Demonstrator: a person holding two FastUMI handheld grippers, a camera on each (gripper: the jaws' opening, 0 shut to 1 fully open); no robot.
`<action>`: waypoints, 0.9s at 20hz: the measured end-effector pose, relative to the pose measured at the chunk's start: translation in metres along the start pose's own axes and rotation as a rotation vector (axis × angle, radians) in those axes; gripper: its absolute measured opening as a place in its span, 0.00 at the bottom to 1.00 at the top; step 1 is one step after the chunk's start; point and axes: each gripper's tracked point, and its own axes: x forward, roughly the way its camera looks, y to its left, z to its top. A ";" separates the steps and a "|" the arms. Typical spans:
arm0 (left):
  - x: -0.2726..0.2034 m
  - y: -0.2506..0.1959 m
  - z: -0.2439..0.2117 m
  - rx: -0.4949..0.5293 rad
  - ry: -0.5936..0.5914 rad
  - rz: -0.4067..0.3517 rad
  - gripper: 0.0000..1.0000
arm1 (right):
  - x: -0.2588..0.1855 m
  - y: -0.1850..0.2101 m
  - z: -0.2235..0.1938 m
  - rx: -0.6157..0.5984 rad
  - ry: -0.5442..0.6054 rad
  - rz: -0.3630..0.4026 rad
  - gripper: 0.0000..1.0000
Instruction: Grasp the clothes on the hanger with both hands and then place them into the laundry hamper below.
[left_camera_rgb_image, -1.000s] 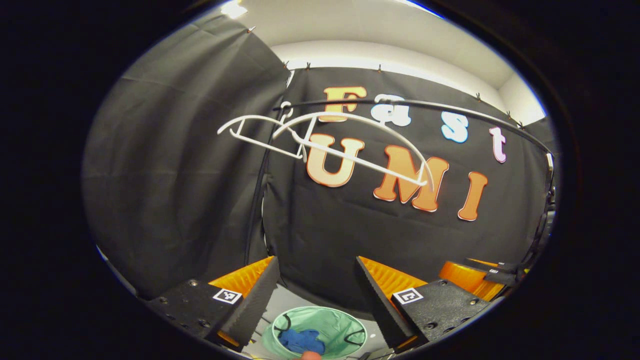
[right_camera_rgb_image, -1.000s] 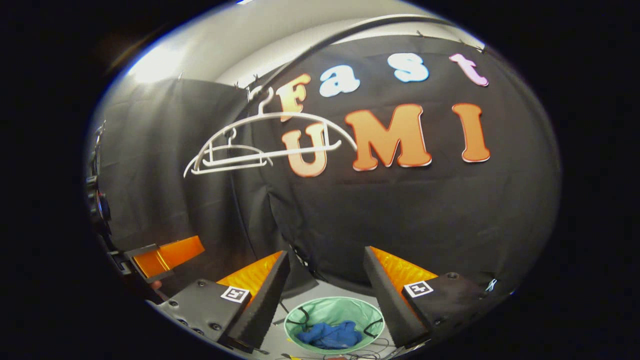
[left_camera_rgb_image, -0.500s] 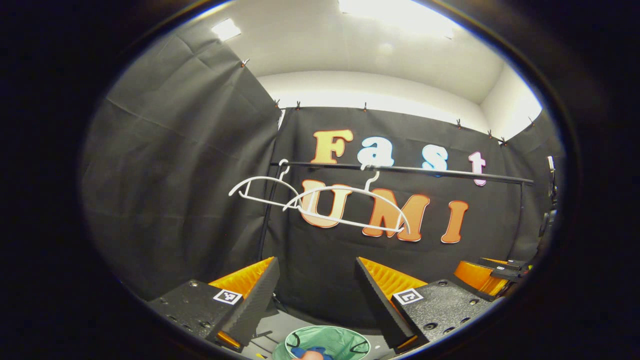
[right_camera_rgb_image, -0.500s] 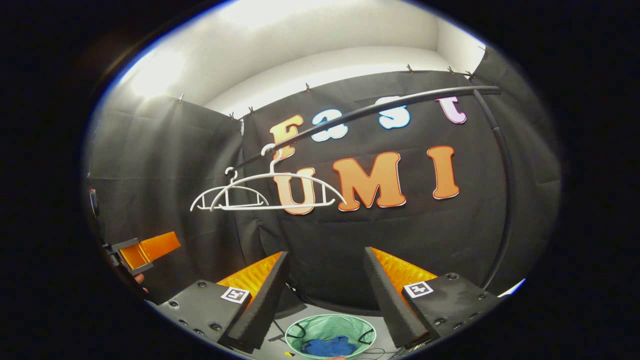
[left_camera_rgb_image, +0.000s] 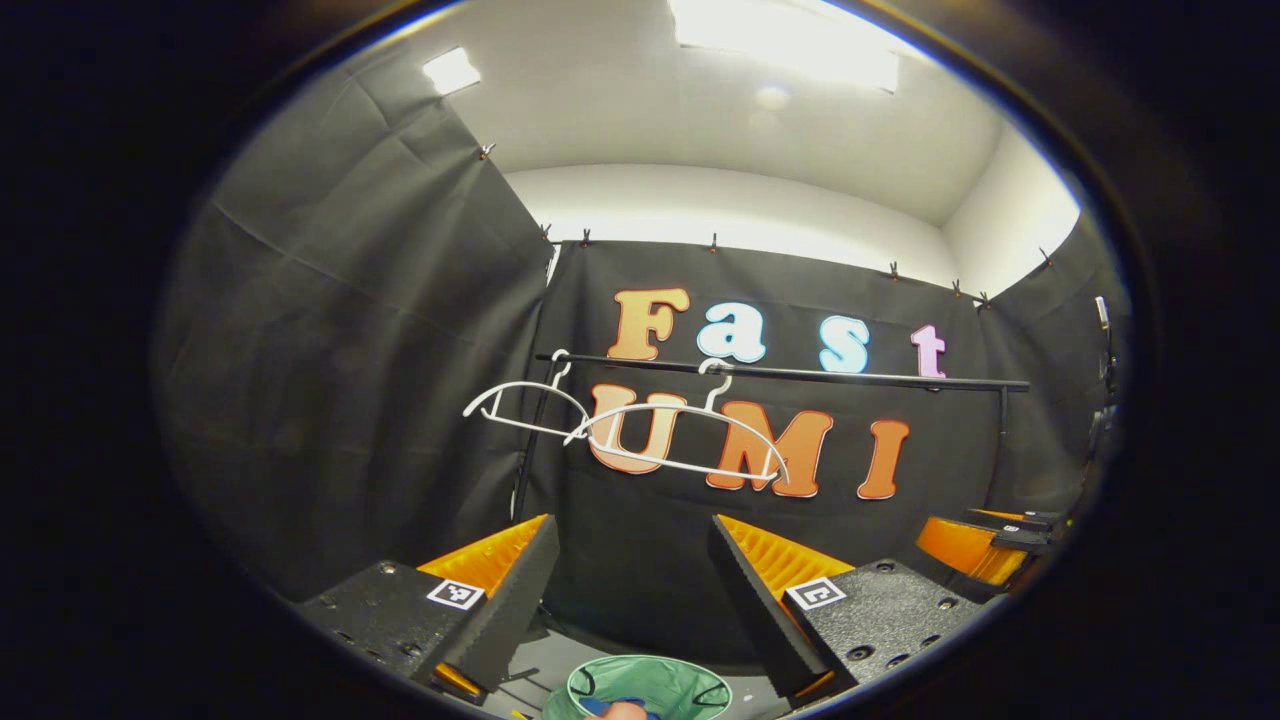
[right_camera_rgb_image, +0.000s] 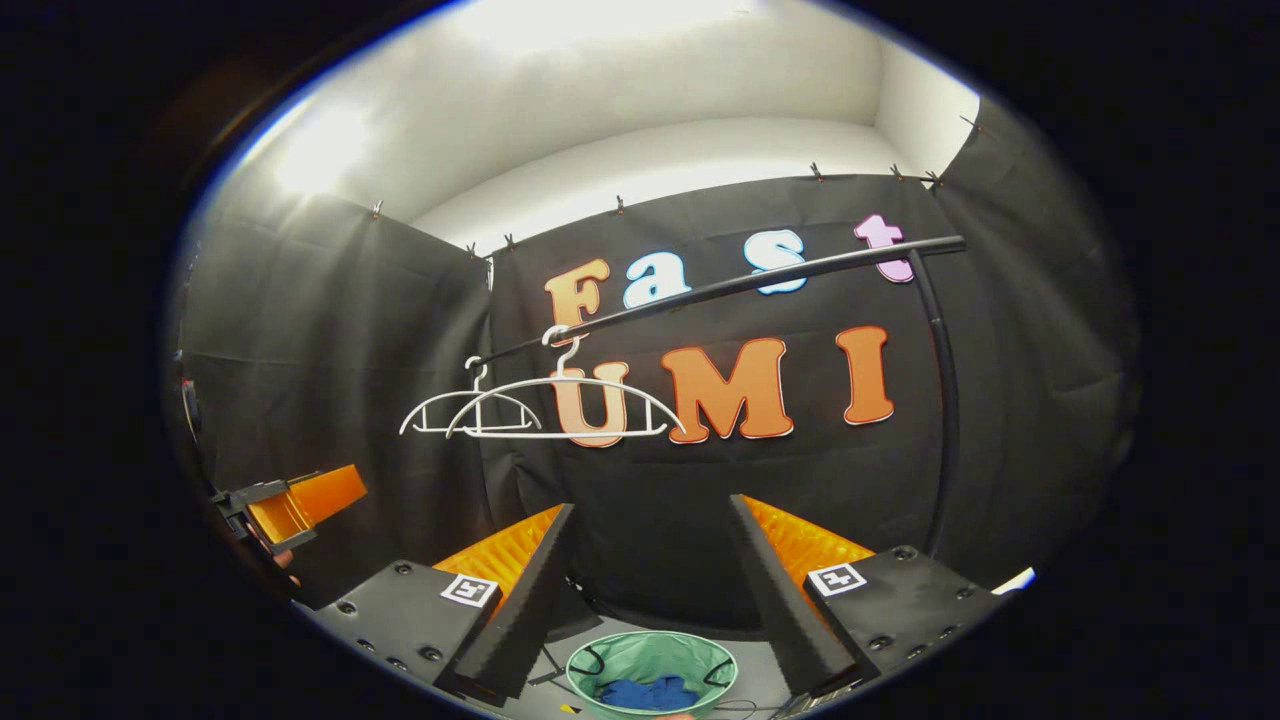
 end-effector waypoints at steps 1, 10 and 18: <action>-0.005 -0.003 0.001 -0.007 0.002 -0.011 0.95 | -0.005 0.000 0.001 -0.003 -0.001 -0.002 0.97; -0.022 -0.012 0.008 0.012 -0.012 -0.004 0.94 | -0.020 0.003 -0.002 0.004 -0.001 0.037 0.97; -0.021 -0.015 0.004 0.010 0.002 -0.006 0.94 | -0.023 -0.003 -0.001 -0.002 -0.007 0.031 0.97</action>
